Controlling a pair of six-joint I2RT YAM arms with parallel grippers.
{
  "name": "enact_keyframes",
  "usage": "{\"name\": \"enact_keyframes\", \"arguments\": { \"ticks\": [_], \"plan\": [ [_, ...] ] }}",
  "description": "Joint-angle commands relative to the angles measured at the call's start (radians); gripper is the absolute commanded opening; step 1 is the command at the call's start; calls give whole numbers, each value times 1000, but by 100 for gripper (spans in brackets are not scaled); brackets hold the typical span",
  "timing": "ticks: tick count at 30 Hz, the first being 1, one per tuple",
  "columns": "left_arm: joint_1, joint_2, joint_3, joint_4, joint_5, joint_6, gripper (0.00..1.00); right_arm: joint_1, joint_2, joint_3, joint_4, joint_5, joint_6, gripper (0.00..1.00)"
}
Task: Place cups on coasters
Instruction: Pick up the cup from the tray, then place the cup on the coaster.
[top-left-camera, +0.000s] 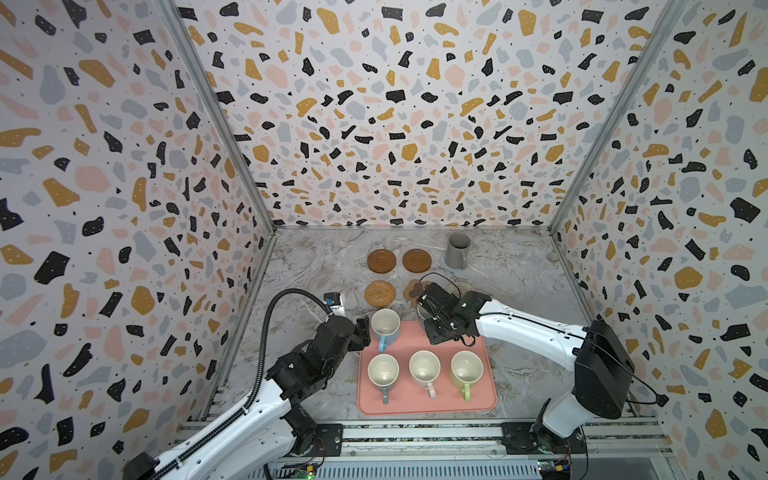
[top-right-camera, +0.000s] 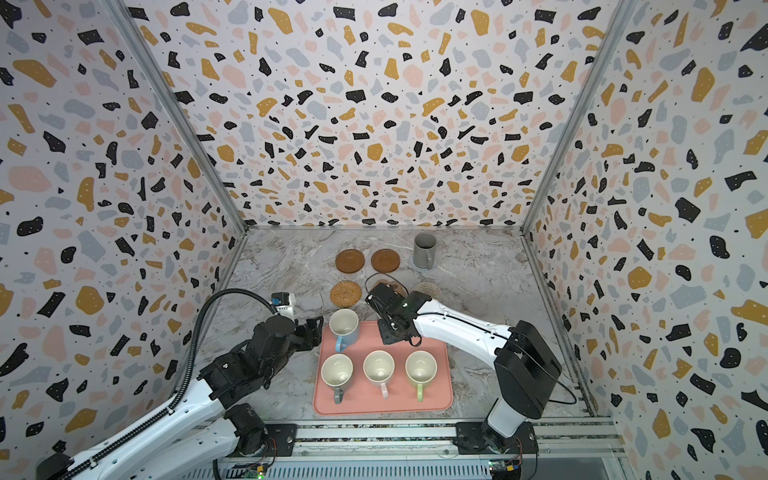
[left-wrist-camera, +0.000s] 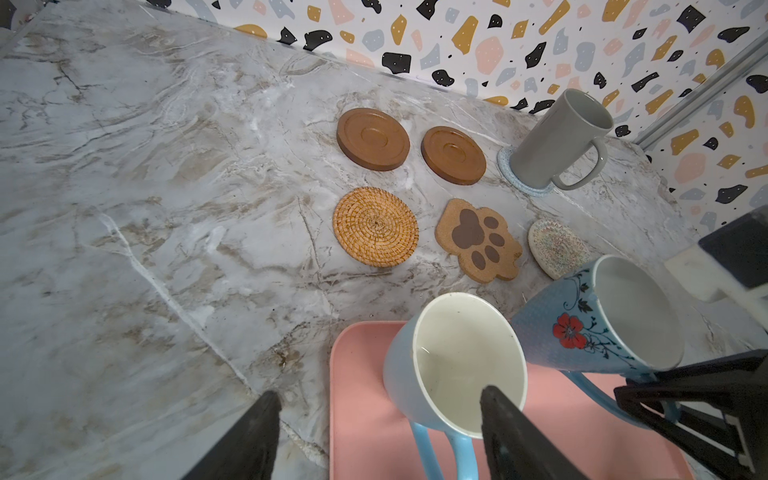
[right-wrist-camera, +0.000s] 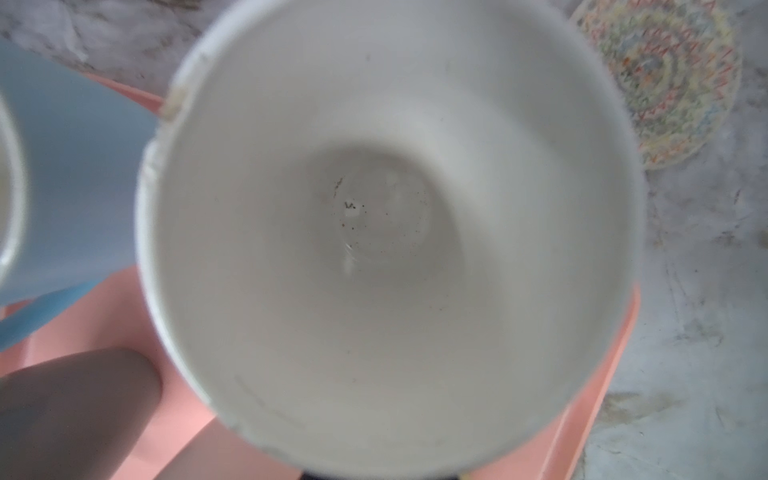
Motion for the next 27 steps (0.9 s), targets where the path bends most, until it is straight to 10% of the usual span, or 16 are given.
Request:
{"name": "enact_keyframes", "arguments": {
  "ticks": [1,27],
  "plan": [
    [-1,-13,25,4,-18,1,77,-22,-6,72,0,27,-40,15],
    [-1,-29,18,-5,-20,-2,77,-269,398,612,-7,-65,-325,15]
  ]
}}
